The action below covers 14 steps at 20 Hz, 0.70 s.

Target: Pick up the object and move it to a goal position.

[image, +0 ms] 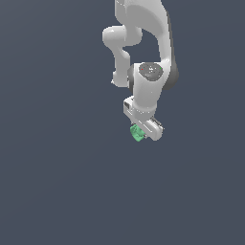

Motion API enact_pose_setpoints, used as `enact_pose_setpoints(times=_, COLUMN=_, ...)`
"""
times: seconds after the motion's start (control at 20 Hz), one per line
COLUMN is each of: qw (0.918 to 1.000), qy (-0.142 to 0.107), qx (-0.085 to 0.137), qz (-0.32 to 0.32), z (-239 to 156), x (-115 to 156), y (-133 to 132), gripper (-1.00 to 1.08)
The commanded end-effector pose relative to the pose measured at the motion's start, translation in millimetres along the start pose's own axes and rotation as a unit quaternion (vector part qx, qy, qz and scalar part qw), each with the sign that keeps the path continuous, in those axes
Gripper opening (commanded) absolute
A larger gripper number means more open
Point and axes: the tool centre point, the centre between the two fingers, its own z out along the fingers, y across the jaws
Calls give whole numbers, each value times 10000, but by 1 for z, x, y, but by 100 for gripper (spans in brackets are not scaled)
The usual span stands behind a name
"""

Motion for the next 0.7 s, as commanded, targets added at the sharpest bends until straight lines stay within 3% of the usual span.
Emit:
enact_pose_setpoints(times=0.0, qw=10000, qy=5, qx=0, qz=1, z=-27, x=-10, y=-6, gripper=-100)
enact_pose_setpoints(times=0.65, qw=10000, qy=12, qx=-4, qz=4, z=-171, x=-64, y=-41, gripper=-100)
